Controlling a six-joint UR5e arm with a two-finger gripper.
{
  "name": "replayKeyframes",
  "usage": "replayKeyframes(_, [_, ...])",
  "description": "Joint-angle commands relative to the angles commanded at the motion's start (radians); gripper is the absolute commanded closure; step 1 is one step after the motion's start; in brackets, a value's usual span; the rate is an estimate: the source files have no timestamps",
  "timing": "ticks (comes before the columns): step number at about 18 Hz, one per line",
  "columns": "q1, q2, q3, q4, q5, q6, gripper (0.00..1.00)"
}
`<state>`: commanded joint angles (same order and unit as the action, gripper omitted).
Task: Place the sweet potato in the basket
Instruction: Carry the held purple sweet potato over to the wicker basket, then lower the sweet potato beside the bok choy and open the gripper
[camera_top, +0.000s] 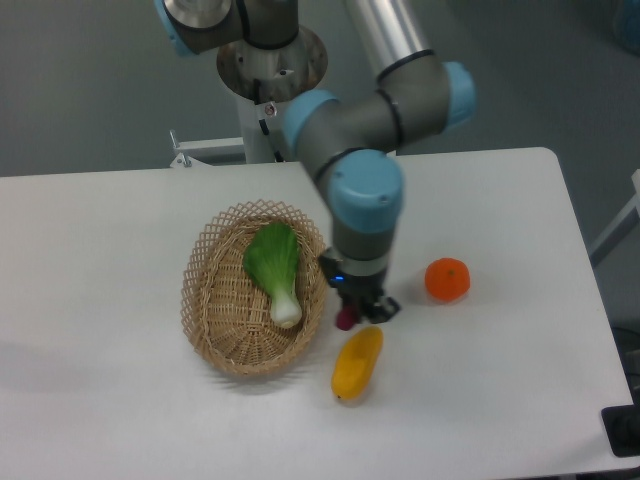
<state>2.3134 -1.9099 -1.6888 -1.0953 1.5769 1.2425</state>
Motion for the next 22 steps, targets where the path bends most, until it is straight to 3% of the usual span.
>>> replayKeyframes(6, [-0.117,0.003,-0.017,-0.008,0.057,0.012,0.97])
replayKeyframes(13, [-0.175,-0.023,-0.035,-0.001,0.129,0.006,0.88])
replayKeyframes(15, [-0.184,-0.034,-0.035,0.0,0.126,-0.001,0.74])
replayKeyframes(16, [-0.192,-0.041,-0.034,0.002,0.124,0.002,0.57])
replayKeyframes(17, [-0.192,-0.044,-0.034,0.002,0.12,0.0,0.5])
replayKeyframes(18, [-0.192,-0.046,-0.029,0.0,0.117,0.002,0.35])
replayKeyframes(19, [-0.193,-0.047,-0.029,0.003,0.115,0.002,0.05])
replayKeyframes(20, [-0.195,-0.048,-0.029,0.008,0.115,-0.001,0.0])
replayKeyframes(22, [-0.195,-0.044,-0.028,0.034,0.115,-0.003,0.0])
